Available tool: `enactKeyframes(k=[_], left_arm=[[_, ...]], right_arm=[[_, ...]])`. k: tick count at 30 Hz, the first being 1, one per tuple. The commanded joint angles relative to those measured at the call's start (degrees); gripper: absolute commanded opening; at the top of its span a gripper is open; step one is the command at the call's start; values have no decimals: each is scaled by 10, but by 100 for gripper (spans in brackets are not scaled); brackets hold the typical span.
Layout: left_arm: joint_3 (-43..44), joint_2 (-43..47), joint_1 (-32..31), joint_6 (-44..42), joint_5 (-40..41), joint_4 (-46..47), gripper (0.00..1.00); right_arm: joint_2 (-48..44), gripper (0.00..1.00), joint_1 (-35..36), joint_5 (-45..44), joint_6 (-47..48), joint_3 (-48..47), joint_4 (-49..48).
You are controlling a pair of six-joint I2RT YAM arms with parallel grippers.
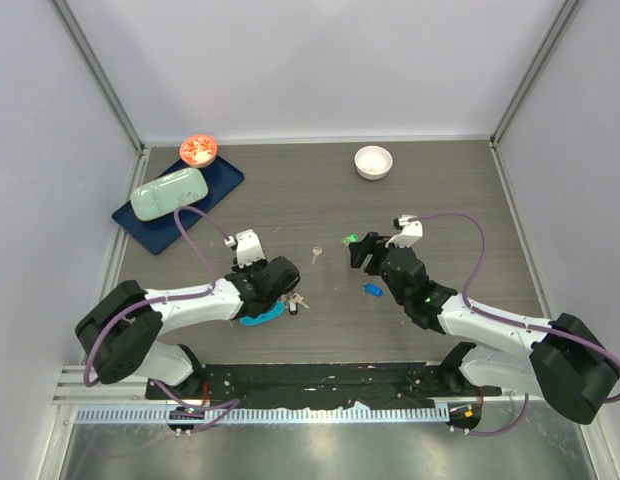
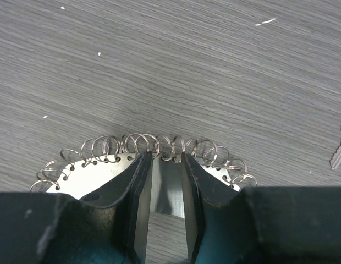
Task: Put the keys on the keyring
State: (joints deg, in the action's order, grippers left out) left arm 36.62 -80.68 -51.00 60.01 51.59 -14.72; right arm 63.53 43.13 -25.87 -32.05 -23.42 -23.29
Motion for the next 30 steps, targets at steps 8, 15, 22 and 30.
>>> enactKeyframes(k=[8,15,22,30], left_arm=[[-16,50,-3,187,76,-108,32],[-24,40,-3,262,80,-141,28],[-24,30,-2,306,76,-168,28],[-45,25,37,248,35,-98,27]], right_arm=[[-9,73,2,-8,-2,3,-41],[-6,73,2,-9,0,3,-40],[-5,73,2,-8,0,2,-41],[-6,73,2,-8,0,3,-40]])
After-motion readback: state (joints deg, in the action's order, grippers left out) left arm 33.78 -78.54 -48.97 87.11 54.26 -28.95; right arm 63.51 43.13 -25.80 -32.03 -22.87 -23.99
